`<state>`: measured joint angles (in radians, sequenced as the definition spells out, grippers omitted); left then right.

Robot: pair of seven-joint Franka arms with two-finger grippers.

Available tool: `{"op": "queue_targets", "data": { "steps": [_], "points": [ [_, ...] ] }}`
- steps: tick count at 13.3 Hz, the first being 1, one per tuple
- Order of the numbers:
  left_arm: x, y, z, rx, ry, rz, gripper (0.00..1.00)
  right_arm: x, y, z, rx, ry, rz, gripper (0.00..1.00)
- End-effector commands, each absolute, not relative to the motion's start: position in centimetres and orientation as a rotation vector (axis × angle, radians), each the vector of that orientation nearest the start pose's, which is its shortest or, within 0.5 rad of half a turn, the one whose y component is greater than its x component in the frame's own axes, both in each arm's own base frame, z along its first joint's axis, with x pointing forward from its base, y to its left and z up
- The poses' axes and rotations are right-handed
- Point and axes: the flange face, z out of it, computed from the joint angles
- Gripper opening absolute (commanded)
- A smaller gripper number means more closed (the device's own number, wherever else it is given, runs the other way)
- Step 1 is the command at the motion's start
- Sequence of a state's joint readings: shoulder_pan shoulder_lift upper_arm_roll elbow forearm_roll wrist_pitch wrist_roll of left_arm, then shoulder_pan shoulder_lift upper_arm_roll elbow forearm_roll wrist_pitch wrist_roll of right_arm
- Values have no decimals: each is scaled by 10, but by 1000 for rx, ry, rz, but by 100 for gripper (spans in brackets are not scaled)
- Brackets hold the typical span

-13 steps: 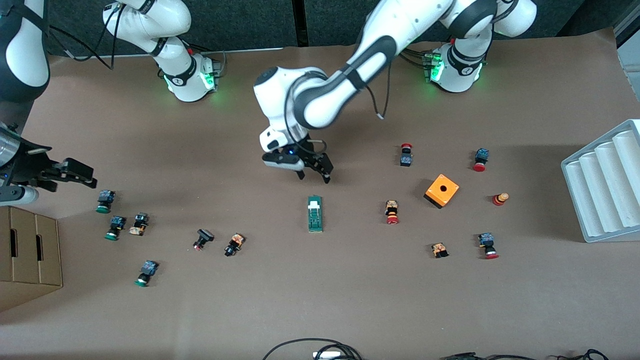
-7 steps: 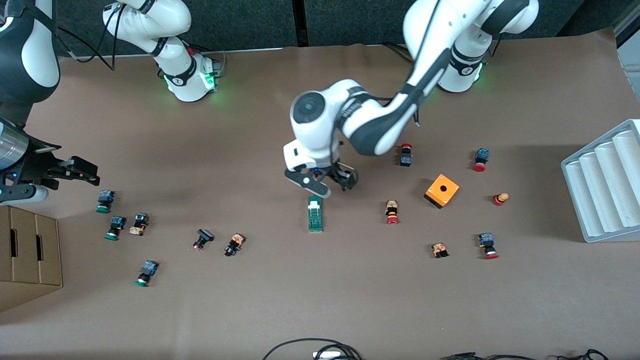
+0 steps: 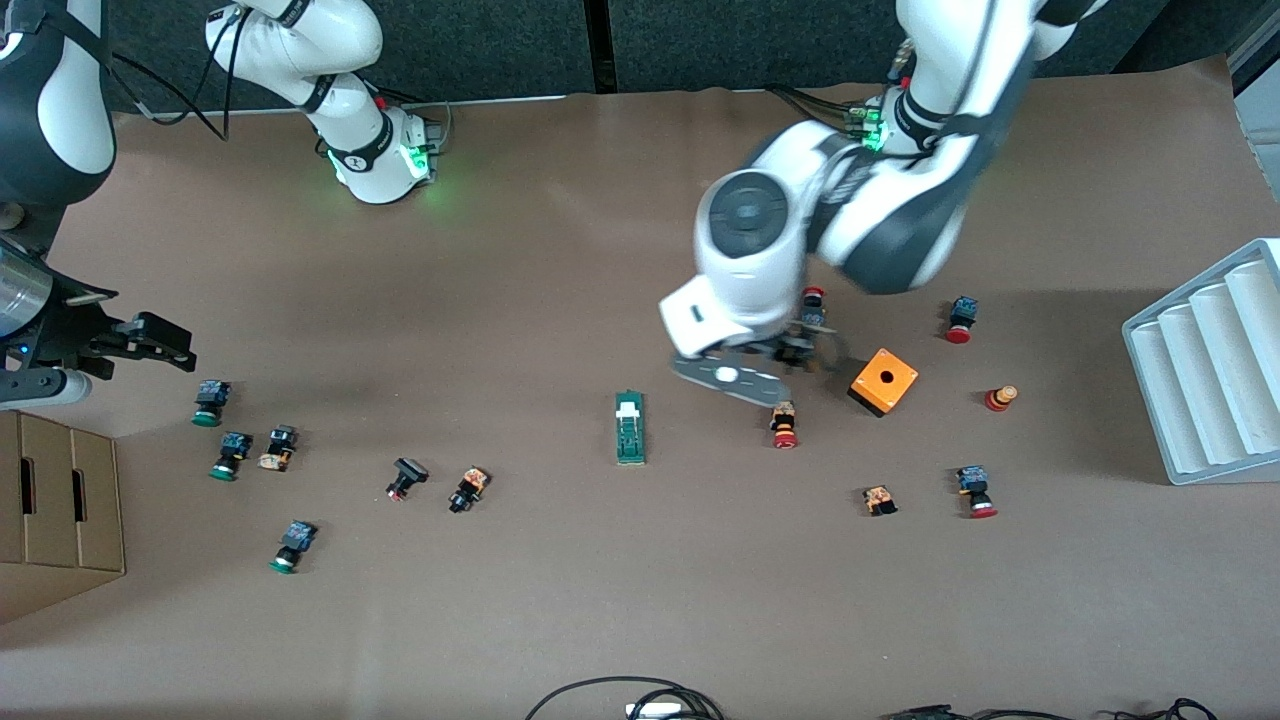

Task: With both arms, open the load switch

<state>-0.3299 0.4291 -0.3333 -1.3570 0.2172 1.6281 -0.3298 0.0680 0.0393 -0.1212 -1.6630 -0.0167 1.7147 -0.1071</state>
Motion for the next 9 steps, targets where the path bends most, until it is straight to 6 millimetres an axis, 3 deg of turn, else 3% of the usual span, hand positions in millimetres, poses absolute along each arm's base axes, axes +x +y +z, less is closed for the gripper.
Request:
{"op": "queue_targets", "data": {
  "steps": [1,3,4,7,9],
  "points": [
    [583,-272,517,-2997,309,161,100,576,-33,578,-3147,-87,-31,100],
    [598,-209,541,-3032,141,143,100,576,-34,580,-3146,-72,-36,100],
    [606,-181,541,-3047,65,155,100,577,-33,579,-3148,-68,-34,100],
    [621,-136,553,-3061,-44,120,100,576,-33,582,-3148,-70,-41,100],
    [618,-117,570,-3058,-9,71,100,577,-28,579,-3146,-94,-31,100]
  ]
}}
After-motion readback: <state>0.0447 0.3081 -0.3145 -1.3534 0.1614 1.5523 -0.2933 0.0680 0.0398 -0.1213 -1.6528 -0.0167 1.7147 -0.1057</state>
